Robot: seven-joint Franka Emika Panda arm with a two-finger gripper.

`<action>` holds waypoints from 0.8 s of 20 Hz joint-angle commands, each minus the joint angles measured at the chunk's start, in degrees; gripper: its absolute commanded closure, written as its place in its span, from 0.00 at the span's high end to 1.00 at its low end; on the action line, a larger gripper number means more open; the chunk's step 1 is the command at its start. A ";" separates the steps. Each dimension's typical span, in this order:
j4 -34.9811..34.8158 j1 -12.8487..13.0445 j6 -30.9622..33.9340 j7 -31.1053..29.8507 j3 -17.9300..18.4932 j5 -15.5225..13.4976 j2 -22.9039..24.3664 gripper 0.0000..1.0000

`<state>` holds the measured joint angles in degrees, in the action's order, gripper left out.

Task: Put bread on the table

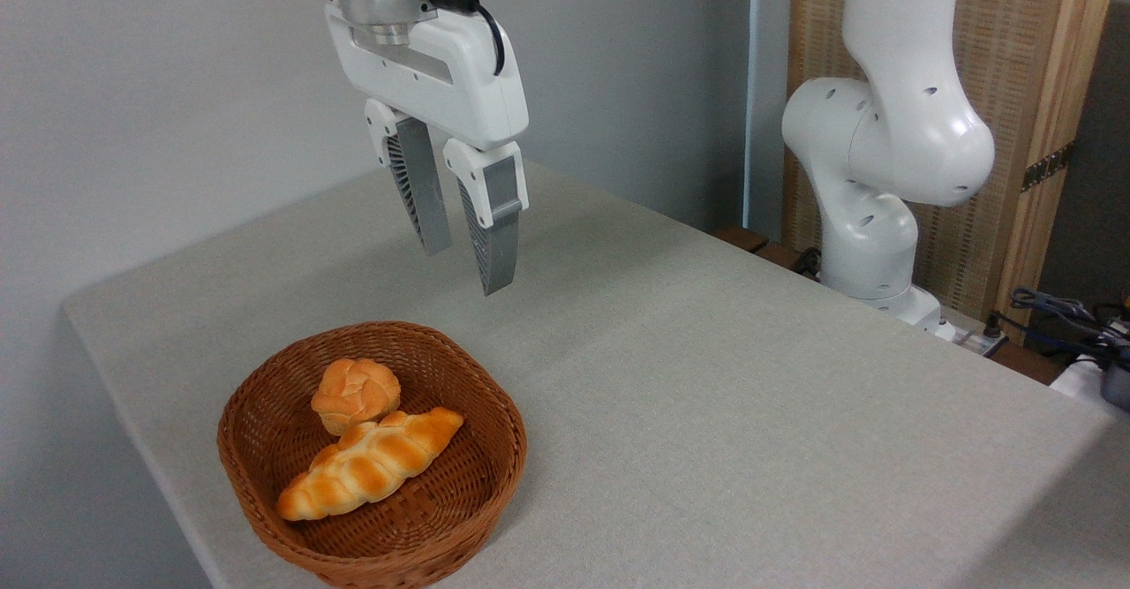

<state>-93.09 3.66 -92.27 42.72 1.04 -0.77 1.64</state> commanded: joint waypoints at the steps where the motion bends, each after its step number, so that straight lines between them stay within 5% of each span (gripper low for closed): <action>1: -2.18 1.34 -4.92 1.05 0.37 -0.03 0.56 1.00; 6: -7.10 1.70 -13.61 0.97 -0.33 -0.64 0.74 1.00; 10: -13.16 2.14 -24.78 0.97 -1.90 -5.21 0.74 1.00; 16: -18.09 2.14 -32.43 0.44 -4.02 -11.19 -0.05 1.00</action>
<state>-108.18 5.74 -120.19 42.73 -2.72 -9.62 0.94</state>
